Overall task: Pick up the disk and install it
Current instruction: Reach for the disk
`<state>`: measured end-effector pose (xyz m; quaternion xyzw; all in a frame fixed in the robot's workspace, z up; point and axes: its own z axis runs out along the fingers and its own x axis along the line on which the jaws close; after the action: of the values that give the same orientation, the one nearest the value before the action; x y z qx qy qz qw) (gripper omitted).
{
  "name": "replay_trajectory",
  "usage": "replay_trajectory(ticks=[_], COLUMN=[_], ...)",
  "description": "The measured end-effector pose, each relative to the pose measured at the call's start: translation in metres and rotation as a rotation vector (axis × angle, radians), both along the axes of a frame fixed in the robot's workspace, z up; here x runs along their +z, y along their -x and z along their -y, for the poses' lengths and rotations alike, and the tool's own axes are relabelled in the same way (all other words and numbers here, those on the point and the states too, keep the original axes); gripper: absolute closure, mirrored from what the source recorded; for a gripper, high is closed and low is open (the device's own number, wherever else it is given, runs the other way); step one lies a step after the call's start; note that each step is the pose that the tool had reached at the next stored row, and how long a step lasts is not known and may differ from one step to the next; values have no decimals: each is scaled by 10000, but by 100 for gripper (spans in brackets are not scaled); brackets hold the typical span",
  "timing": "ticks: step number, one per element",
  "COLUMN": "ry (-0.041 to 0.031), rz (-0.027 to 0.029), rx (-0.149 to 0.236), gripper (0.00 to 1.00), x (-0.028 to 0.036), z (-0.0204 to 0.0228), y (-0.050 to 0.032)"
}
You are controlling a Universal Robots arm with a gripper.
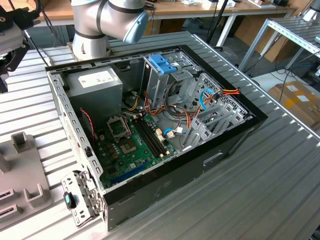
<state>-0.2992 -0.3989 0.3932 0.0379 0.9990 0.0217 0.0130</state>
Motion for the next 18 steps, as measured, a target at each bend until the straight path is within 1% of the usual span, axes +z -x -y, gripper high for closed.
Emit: replay_trajectory(ticks=[2, 8, 13, 18], ry=[0, -1, 0, 0], rz=[0, 1, 0, 0], rx=[0, -1, 0, 1], gripper=[89, 89, 89, 89], x=[0, 0, 0, 0], z=[0, 0, 0, 0], y=[57, 160, 178, 180])
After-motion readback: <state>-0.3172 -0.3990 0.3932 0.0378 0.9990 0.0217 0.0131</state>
